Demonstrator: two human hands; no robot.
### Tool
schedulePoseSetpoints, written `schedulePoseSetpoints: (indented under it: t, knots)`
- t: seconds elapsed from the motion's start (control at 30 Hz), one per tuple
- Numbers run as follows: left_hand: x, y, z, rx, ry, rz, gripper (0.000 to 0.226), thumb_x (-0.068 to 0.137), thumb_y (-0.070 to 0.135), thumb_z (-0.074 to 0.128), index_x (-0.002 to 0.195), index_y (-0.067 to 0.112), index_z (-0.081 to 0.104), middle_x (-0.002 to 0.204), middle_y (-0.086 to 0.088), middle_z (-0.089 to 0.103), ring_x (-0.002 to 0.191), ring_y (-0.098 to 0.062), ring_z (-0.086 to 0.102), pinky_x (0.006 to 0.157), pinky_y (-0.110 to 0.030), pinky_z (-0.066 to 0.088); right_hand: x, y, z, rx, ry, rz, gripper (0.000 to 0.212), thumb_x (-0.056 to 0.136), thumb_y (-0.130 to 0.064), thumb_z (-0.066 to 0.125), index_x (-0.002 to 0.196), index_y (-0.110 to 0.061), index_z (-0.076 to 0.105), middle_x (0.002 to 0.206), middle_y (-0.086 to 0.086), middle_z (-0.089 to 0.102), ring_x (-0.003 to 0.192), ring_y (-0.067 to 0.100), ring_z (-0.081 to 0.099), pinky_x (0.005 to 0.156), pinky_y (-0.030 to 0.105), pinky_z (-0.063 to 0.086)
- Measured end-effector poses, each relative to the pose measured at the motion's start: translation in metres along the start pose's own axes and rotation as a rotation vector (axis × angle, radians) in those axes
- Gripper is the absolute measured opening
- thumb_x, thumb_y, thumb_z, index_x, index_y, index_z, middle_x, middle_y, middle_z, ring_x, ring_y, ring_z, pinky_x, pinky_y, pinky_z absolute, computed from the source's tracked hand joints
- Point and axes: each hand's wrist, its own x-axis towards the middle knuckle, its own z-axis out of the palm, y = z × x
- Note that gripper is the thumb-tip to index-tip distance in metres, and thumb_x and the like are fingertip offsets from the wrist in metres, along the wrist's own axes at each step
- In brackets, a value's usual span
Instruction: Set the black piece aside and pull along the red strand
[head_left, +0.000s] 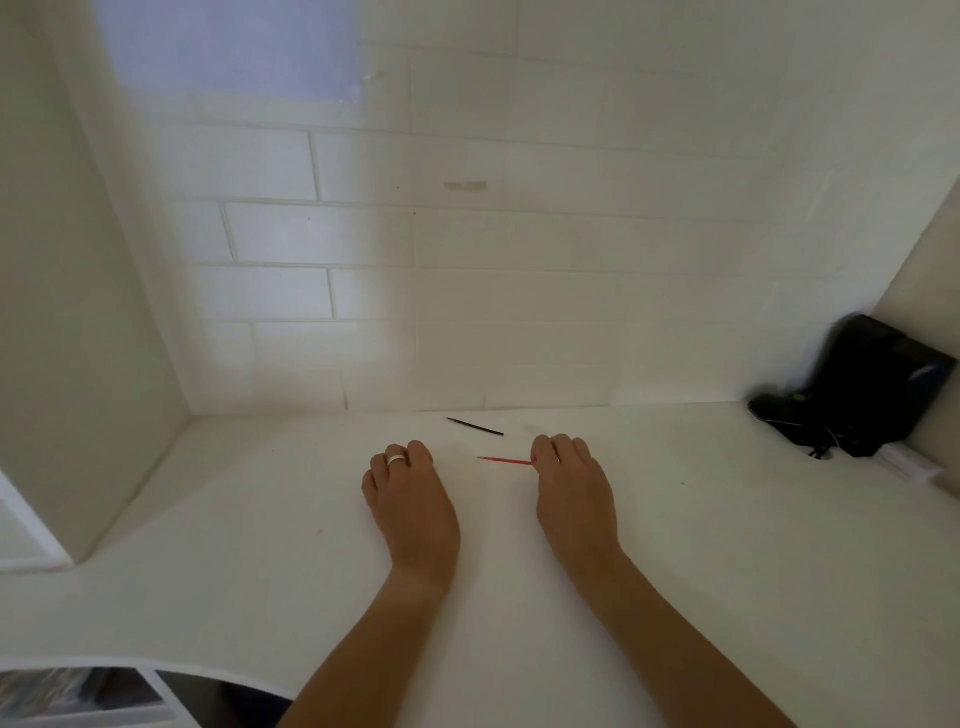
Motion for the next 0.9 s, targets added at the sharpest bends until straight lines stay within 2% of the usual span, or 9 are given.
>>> schedulePoseSetpoints:
  t: [0.2,0.37,0.53,0.67,0.9]
  knots:
    - [-0.0003,0.0006,0.0025,-0.002,0.018,0.041,0.037,0.072,-0.016,0.051,0.097,0.008,0.064,0.096,-0.011,0.064,0.093,-0.032,0.055,0.090,-0.040,0.041,-0.0089,0.0055,0.0001,0.001,0.012,0.065,0.031,0.074,0.010,0.072,0.092,-0.014,0.062,0.076,-0.001,0.060,0.071,0.021,0.054,0.058,0.029,0.043]
    - [-0.0008,0.0000,0.0018,-0.023,0.009,0.095,0.044,0.066,-0.018,0.049,0.097,0.010,0.063,0.097,-0.008,0.063,0.094,-0.030,0.053,0.090,-0.036,0.036,-0.0089,0.0041,-0.0002,0.028,0.011,0.067,0.029,0.077,0.008,0.070,0.093,-0.015,0.061,0.078,0.000,0.060,0.073,0.022,0.054,0.059,0.028,0.041]
    - [-0.0008,0.0007,0.0018,-0.060,0.023,0.120,0.045,0.066,-0.019,0.050,0.097,0.012,0.064,0.095,-0.006,0.063,0.093,-0.028,0.053,0.090,-0.036,0.037,-0.0095,0.0052,0.0002,0.038,0.017,0.060,0.033,0.074,0.012,0.068,0.092,-0.014,0.062,0.077,0.000,0.058,0.071,0.021,0.051,0.057,0.027,0.039]
    - [-0.0012,0.0000,0.0016,-0.080,0.023,0.131,0.047,0.066,-0.020,0.049,0.097,0.011,0.064,0.095,-0.006,0.063,0.094,-0.028,0.053,0.092,-0.036,0.038,-0.0112,0.0050,0.0001,0.047,0.007,0.055,0.036,0.069,0.016,0.062,0.088,-0.015,0.064,0.077,0.000,0.059,0.072,0.022,0.053,0.058,0.031,0.048]
    - [-0.0028,0.0018,0.0002,-0.099,0.010,0.189,0.045,0.067,-0.018,0.050,0.097,0.013,0.065,0.096,-0.004,0.064,0.097,-0.026,0.052,0.090,-0.032,0.035,-0.0117,0.0041,-0.0015,0.088,0.004,0.045,0.043,0.064,0.019,0.062,0.087,-0.017,0.067,0.079,-0.001,0.060,0.074,0.022,0.054,0.059,0.031,0.050]
